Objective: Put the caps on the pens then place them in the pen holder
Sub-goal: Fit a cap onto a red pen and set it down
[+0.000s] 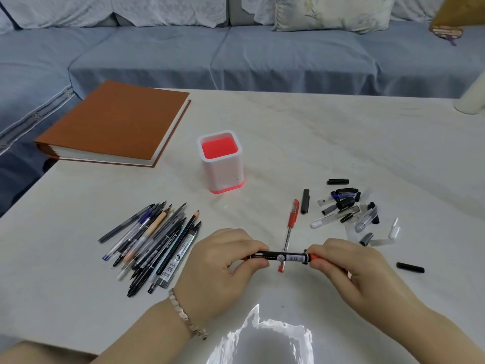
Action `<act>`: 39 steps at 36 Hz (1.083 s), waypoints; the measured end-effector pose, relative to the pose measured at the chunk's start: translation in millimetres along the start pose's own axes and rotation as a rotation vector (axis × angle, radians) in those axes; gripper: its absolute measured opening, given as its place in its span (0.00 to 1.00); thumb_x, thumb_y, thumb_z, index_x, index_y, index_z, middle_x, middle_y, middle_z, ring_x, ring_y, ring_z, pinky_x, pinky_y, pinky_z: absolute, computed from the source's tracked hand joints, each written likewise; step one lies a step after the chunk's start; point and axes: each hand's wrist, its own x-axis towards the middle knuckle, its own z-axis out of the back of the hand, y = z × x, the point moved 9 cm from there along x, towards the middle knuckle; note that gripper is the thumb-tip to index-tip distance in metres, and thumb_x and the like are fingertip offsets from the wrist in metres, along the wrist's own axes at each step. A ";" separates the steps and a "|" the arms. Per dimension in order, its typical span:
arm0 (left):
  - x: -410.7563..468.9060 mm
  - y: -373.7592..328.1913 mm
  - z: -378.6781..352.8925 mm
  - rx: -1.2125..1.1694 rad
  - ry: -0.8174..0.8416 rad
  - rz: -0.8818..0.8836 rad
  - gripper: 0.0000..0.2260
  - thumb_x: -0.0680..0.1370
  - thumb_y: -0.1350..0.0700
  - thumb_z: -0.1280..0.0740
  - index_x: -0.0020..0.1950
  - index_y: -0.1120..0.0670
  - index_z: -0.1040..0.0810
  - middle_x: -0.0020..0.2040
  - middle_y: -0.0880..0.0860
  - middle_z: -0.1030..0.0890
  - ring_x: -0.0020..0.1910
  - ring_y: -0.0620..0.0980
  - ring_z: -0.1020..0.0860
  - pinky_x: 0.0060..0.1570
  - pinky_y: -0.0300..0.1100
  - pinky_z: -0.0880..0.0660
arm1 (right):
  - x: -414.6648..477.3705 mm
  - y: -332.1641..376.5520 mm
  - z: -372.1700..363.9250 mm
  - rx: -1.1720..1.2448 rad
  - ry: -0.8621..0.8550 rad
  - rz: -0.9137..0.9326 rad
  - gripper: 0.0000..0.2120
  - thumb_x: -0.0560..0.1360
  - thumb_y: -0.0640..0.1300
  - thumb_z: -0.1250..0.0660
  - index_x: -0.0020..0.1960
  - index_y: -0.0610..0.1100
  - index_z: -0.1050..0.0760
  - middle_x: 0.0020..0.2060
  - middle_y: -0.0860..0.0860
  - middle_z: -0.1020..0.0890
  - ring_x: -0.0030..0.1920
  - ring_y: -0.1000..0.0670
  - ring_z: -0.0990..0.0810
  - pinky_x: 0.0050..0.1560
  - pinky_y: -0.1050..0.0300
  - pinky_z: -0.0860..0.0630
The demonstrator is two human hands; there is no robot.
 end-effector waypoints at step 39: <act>-34.9 112.6 14.8 0.524 0.061 0.646 0.04 0.72 0.56 0.36 0.37 0.51 0.27 0.36 0.50 0.25 0.37 0.50 0.28 0.29 0.40 0.36 | 47.4 -60.5 -73.5 -0.268 0.060 -0.507 0.13 0.78 0.48 0.45 0.58 0.48 0.25 0.51 0.47 0.27 0.53 0.46 0.26 0.45 0.56 0.29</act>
